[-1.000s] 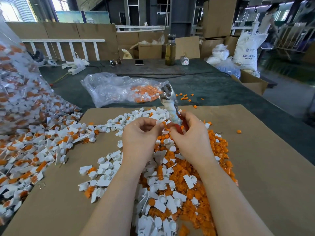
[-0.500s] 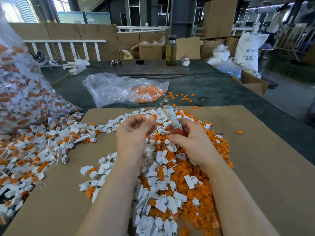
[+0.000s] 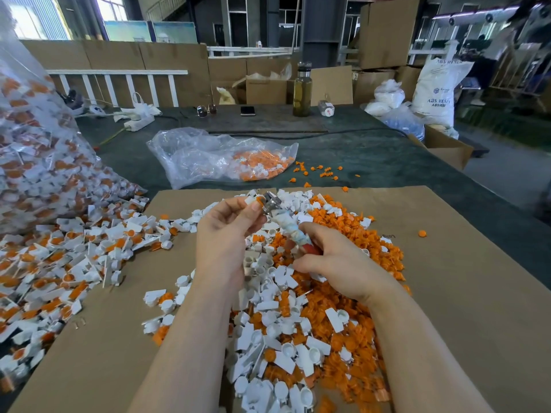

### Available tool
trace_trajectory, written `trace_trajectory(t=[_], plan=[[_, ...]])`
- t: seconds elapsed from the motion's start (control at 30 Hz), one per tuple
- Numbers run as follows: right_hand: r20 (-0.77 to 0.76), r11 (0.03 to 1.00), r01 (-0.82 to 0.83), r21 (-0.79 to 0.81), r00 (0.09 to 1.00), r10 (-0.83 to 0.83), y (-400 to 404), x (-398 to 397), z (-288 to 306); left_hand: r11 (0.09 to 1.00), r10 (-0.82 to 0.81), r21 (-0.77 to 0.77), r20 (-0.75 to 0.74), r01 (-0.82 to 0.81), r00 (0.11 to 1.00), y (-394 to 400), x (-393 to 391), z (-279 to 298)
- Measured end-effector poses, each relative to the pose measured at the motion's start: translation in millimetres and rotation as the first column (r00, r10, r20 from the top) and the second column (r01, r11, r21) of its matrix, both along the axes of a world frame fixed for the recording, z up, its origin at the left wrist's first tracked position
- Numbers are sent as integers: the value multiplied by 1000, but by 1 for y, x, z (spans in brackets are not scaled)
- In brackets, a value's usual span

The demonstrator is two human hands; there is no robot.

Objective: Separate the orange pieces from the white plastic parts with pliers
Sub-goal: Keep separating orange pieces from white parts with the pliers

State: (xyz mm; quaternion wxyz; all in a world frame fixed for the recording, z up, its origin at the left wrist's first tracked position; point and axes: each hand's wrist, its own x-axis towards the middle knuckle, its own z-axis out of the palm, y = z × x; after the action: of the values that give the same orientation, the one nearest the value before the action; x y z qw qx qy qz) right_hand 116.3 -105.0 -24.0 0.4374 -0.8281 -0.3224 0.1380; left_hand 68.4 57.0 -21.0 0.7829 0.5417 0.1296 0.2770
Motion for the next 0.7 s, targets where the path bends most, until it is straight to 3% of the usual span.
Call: trace_trajectory(t=[0.5,0.7], plan=[[150,999,30,-14,988,-28,7,-1,-8,999,-13,-46,-24,12,1000,1,0,1],[249,994,107,-19,964,-99,11,1,-14,942,-28,-337,-102,-8,994,21,-7,5]])
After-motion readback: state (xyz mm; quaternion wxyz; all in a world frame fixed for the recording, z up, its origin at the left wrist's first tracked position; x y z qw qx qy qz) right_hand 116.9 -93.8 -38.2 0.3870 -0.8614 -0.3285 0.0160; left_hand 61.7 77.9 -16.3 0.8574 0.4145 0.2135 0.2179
